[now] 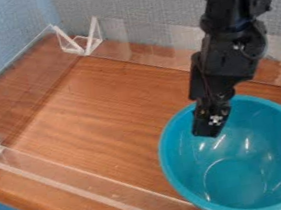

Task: Put the mushroom in the blue bowl

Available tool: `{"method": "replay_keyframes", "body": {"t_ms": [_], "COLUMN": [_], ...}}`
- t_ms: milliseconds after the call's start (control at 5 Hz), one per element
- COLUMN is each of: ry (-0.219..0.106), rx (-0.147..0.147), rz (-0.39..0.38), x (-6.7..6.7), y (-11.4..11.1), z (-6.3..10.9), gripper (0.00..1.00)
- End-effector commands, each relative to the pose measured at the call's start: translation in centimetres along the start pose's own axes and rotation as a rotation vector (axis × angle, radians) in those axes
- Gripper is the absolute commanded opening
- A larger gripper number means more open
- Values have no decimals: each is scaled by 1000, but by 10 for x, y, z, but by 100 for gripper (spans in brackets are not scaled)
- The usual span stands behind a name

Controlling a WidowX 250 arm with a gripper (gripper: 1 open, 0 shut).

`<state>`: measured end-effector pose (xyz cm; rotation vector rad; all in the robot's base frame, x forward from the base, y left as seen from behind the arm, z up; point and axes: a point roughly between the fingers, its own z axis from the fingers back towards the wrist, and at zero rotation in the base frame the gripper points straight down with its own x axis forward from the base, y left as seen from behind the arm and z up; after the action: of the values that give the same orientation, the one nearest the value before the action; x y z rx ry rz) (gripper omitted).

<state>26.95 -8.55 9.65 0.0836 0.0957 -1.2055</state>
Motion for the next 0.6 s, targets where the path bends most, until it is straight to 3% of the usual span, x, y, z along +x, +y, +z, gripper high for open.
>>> {"method": "replay_keyframes", "body": {"t_ms": [0,400], "ry": [-29,-35], "rx": [33,47], "rz": [61,-53], "x": [-8,-14], "y": [1,11], "z": [13,11], "gripper": [100,100]}}
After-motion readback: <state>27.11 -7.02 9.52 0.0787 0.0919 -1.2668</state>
